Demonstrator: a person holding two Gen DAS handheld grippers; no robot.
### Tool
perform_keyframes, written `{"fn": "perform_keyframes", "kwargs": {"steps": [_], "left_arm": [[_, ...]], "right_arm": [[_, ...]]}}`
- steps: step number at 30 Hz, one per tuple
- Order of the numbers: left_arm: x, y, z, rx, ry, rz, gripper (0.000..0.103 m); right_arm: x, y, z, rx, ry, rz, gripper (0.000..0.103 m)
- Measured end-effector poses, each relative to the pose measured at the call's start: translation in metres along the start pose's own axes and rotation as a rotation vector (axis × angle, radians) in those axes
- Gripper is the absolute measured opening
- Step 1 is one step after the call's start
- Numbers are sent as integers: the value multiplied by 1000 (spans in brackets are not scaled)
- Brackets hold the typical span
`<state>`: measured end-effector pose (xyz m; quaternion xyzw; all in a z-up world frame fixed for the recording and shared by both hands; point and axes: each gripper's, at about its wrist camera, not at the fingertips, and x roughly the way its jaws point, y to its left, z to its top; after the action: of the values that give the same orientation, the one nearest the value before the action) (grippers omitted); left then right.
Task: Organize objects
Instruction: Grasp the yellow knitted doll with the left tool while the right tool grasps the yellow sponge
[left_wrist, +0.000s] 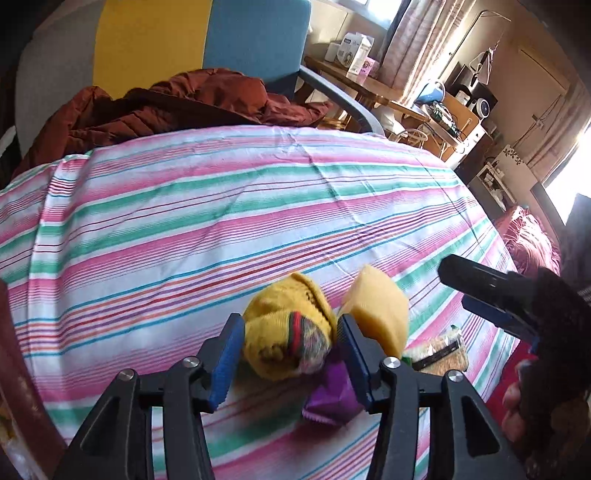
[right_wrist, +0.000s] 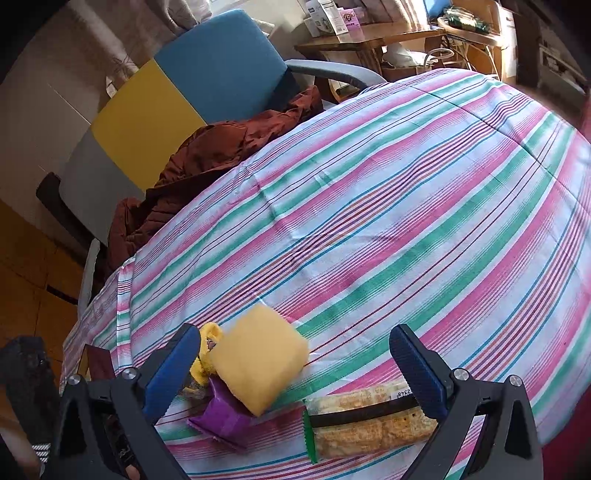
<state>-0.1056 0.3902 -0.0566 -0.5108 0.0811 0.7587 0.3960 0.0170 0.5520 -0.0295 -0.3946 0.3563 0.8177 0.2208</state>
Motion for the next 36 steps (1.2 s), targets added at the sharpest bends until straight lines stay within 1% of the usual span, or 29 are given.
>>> {"fn": "perform_keyframes", "kwargs": {"steps": [3,5,6,8,10,11,15,19,22,24,25,27,28,30,33,36], "left_arm": [[22,2,3,1,42,14,53],[31,7,0,-10,55,6,53],[31,10,-2,-16,46,-4,53],[27,16,-5,-34,30,-25,44],[20,22,-7,-67,25,-40,41],[17,25,-10,-78,19,-35,40],[4,33,-24,-96,-9,-4,40],[-5,44,-38,-138,-21,-4,40],[-13,46,-51,-130,-27,1,40],[-17,45,-60,-106,-30,10,40],[-19,44,-63,-96,-31,17,40],[-22,41,-71,-81,-32,31,40],[-23,41,-74,-80,-33,35,40],[-26,39,-79,-79,-36,46,40],[-29,33,-87,-53,-43,65,40],[-33,32,-94,-52,-45,66,40]], "right_arm": [[3,-2,1,9,9,-5,103],[5,-3,2,8,17,-6,103],[6,-2,2,4,20,-11,103],[9,-1,1,-5,32,-15,103],[15,3,0,-32,61,-7,103],[18,7,-2,-49,73,-5,103],[31,19,-8,-123,121,-21,103],[43,28,-14,-176,159,-41,103],[49,35,-18,-218,177,-49,103],[51,39,-20,-240,184,-46,103],[50,41,-21,-248,186,-29,103],[48,46,-24,-261,202,43,103],[48,49,-26,-272,214,65,103],[50,56,-31,-306,222,57,103],[55,61,-38,-332,256,75,103],[61,70,-47,-394,271,55,102]]}}
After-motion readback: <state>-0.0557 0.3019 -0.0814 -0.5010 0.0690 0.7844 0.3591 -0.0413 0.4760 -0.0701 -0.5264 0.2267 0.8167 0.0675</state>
